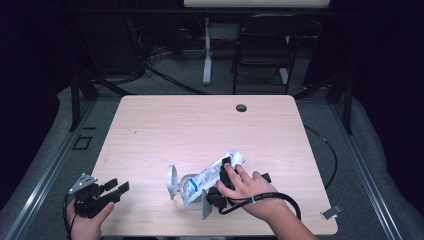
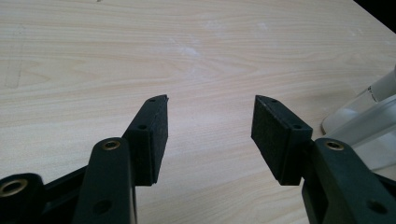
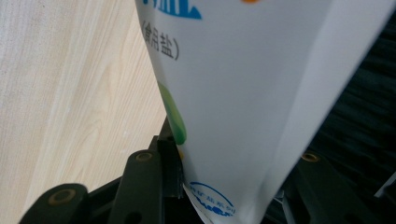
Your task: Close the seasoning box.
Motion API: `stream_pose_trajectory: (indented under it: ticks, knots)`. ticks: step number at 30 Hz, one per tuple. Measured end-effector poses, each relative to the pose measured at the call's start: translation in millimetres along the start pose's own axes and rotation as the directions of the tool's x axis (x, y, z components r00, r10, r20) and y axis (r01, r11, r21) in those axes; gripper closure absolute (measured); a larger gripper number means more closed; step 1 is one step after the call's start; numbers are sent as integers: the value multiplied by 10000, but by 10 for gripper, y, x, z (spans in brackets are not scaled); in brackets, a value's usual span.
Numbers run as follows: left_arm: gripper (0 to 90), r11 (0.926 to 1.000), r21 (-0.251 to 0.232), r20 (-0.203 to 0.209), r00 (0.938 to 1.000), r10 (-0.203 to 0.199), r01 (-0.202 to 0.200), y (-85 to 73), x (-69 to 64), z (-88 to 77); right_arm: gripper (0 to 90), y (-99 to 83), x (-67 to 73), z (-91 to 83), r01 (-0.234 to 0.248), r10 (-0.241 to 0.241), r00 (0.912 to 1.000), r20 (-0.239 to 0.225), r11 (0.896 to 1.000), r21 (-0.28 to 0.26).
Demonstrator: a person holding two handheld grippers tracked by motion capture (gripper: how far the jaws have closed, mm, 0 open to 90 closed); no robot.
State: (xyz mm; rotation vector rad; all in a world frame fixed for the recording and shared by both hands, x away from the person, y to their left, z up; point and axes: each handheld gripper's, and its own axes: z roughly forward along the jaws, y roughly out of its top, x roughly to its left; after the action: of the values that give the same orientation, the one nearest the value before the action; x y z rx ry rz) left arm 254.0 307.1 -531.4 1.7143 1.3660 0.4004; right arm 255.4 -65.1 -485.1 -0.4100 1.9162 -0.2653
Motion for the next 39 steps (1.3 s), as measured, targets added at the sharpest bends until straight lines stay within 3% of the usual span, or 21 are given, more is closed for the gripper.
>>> stream_pose_trajectory:
  ticks: [39]
  knots:
    - [463,10000,9,-32,10000,-28,28,-7,8,4,652,-8,-21,-13,-28,28,10000,80,10000,-74]
